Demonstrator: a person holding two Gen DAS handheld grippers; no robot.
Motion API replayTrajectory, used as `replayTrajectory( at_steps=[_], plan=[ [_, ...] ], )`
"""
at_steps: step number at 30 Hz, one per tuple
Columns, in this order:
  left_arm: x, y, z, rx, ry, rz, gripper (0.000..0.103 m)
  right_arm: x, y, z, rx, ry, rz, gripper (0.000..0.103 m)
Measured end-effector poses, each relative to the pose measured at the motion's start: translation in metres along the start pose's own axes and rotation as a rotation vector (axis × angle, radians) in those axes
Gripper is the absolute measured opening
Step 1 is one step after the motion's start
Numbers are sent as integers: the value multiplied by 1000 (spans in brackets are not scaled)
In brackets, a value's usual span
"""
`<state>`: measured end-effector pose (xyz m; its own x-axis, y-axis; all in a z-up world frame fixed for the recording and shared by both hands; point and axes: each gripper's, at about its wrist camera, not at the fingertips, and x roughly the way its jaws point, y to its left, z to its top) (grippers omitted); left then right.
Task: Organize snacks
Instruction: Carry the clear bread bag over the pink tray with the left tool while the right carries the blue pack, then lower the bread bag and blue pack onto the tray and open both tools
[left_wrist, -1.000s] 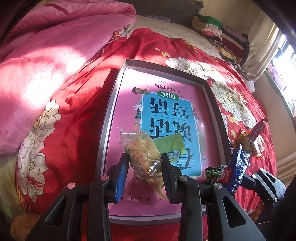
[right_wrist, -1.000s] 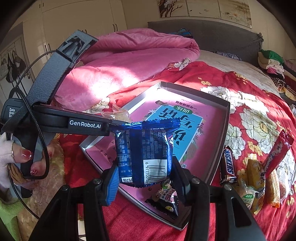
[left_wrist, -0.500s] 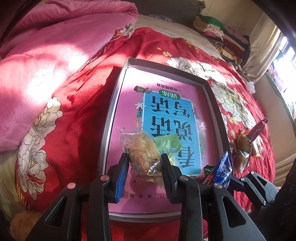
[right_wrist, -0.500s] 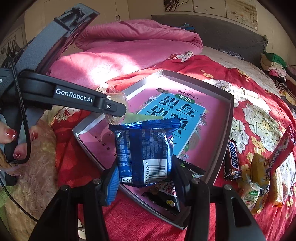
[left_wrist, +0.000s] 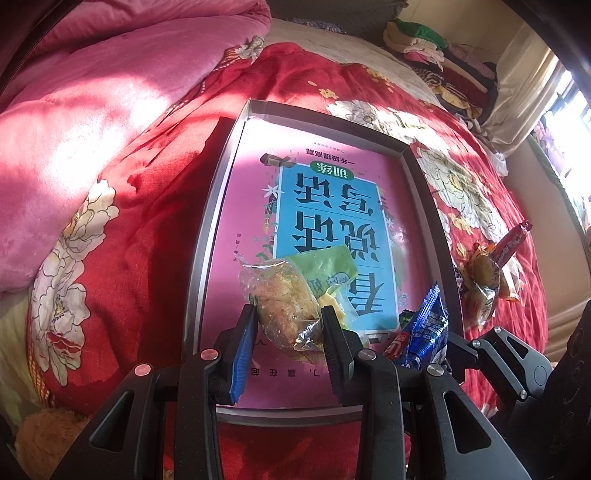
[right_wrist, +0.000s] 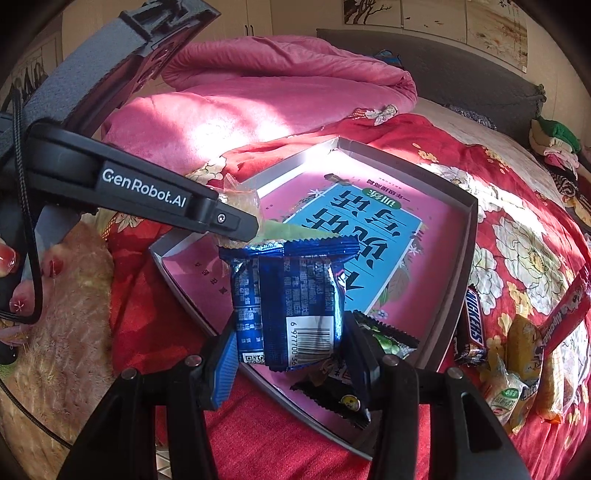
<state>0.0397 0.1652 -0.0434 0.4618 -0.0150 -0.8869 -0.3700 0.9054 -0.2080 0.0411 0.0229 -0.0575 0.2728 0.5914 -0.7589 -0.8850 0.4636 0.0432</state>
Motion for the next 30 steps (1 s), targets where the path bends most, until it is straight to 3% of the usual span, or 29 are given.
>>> replayTrajectory(
  at_steps=[11,30],
  plan=[
    [5,-6,-2,24,12,5,36,3,-1,-3,-31,12,-74,52],
    [14,-4,-3,33,40,25,36,3,-2,-5,-13,11,-8,53]
  ],
)
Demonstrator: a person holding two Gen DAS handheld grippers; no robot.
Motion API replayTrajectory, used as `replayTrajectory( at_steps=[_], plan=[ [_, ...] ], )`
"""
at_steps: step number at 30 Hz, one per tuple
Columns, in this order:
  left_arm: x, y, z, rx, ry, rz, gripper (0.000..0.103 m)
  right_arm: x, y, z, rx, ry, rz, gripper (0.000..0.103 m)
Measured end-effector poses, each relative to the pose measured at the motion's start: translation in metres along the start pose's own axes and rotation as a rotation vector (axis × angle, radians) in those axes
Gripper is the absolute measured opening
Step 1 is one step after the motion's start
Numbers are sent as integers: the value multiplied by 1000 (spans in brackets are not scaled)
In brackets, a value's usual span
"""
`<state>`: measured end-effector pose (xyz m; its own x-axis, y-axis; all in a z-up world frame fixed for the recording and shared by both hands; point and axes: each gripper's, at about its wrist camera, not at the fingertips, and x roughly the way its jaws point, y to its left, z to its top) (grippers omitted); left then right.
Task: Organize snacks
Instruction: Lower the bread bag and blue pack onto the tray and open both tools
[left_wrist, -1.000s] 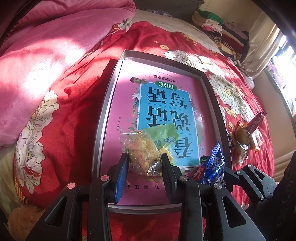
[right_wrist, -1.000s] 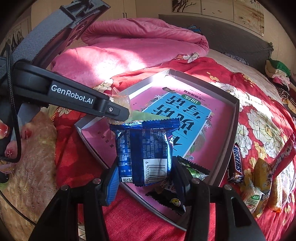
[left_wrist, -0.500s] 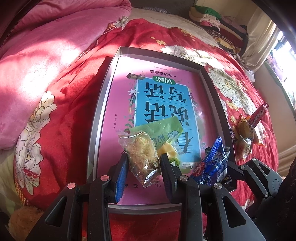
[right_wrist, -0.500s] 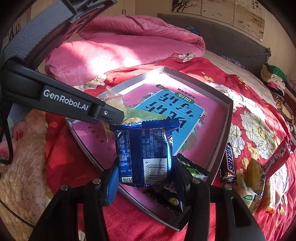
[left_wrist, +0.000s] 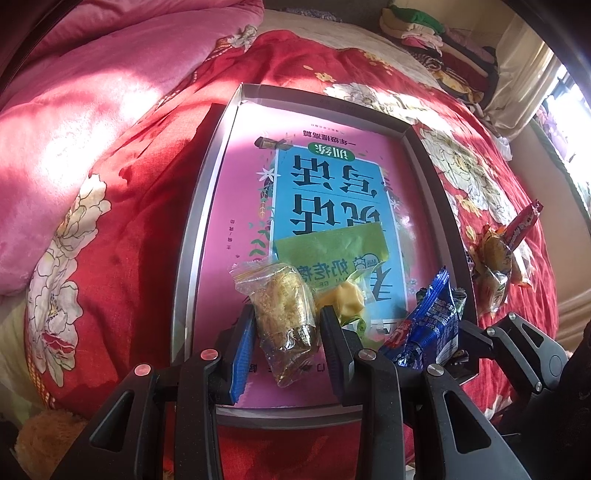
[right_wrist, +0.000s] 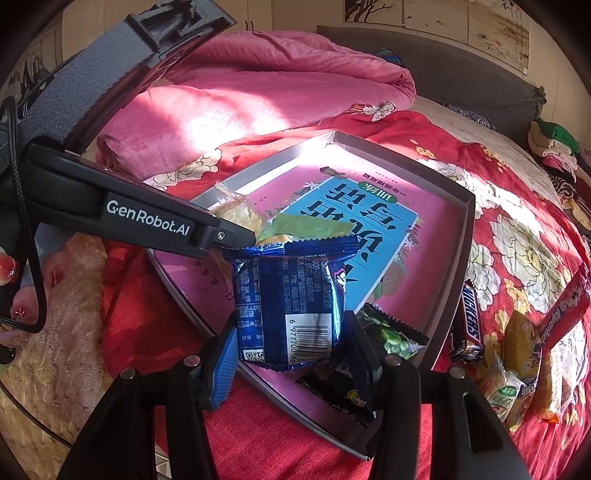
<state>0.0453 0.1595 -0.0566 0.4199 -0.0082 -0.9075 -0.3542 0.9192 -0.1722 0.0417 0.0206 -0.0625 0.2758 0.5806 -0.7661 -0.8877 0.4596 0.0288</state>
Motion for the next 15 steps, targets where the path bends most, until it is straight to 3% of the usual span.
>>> replayTrajectory(
  at_steps=[15],
  plan=[
    [0,2,2,-3,-5,6,36,-5,-3,-1,27,-12,23,56]
  ],
)
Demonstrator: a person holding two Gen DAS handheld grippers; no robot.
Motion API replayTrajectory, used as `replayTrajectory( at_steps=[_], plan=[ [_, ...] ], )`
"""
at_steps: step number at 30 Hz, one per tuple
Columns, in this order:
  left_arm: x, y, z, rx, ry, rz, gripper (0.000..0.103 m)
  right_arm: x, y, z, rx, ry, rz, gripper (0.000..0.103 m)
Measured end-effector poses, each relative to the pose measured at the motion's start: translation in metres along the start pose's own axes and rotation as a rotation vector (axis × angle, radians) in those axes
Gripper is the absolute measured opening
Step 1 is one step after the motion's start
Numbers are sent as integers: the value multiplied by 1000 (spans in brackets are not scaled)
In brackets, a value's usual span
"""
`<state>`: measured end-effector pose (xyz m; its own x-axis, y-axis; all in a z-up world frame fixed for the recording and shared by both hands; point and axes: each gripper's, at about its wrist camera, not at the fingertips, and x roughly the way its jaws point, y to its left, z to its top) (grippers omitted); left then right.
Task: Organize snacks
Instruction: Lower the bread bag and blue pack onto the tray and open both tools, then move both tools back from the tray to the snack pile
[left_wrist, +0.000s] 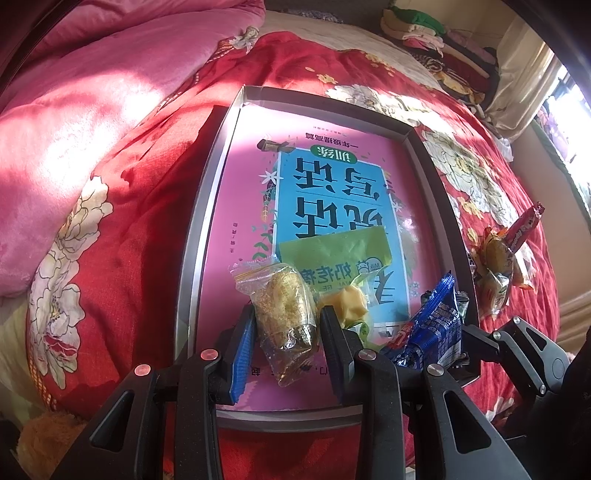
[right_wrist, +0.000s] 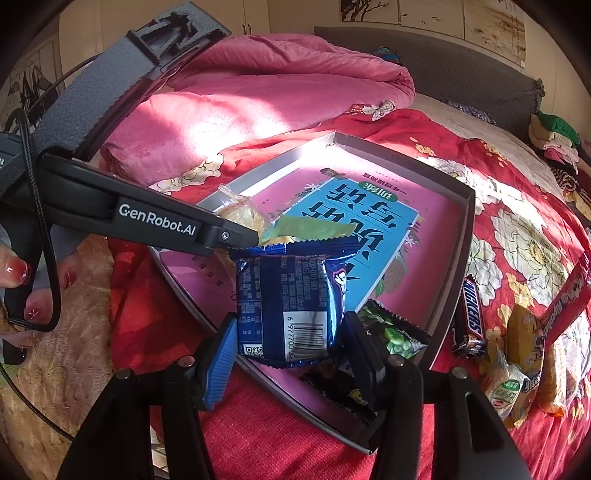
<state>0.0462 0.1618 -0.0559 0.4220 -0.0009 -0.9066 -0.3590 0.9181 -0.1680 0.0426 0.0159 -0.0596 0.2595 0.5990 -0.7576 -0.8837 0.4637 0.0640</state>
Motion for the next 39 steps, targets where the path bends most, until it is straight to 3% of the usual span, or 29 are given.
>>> replayTrajectory(
  at_steps=[12,20,22,33,39],
  plan=[
    [-5,5,3,-21,-25,-1,38,-8,-3,0,16,-25,1,60],
    [-16,4,6,-26,-81,-37,58,-18,-7,0,38,-64,2,62],
    [-20,4,7,-29,-103,-48,61,-24,-9,1,49,-89,5,67],
    [-43,-1,10,-35,-250,-156,71,-46,-25,2,102,-151,-18,69],
    [-47,-9,10,-27,-268,-199,76,-61,-38,0,138,-182,-38,70]
  ],
)
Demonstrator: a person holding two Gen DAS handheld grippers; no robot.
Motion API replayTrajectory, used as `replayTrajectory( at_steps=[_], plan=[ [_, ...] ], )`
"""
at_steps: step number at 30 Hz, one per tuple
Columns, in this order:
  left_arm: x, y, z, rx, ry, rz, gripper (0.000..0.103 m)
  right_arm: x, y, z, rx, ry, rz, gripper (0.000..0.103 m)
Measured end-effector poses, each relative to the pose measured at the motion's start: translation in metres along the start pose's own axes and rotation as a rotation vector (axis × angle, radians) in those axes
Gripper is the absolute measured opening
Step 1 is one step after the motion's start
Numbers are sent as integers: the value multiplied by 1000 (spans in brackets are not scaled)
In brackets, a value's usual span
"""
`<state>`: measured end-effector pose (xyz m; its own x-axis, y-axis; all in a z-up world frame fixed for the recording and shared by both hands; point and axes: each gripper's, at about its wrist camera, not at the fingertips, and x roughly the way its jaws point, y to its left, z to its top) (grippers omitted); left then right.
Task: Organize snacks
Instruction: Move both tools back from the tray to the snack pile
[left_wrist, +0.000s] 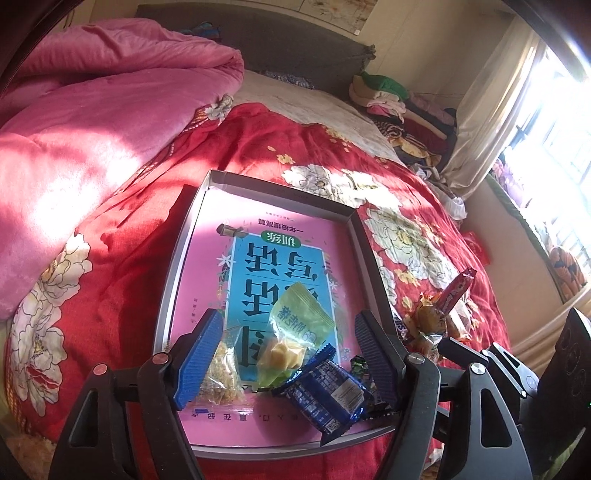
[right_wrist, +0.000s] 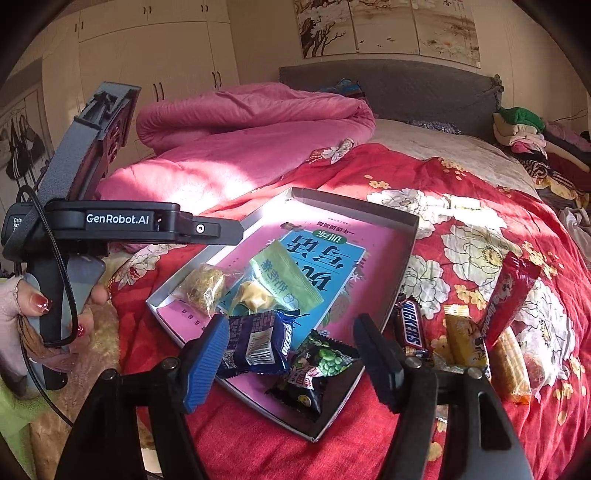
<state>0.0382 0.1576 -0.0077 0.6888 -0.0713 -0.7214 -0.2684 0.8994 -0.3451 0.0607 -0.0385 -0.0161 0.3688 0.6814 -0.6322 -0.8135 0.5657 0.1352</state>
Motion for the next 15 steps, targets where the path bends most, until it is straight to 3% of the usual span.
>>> replayTrajectory(
  at_steps=[15],
  plan=[
    [-8,-34,-5,48,-45,-73,78,-46,-45,2,96,-86,-82,72]
  ],
)
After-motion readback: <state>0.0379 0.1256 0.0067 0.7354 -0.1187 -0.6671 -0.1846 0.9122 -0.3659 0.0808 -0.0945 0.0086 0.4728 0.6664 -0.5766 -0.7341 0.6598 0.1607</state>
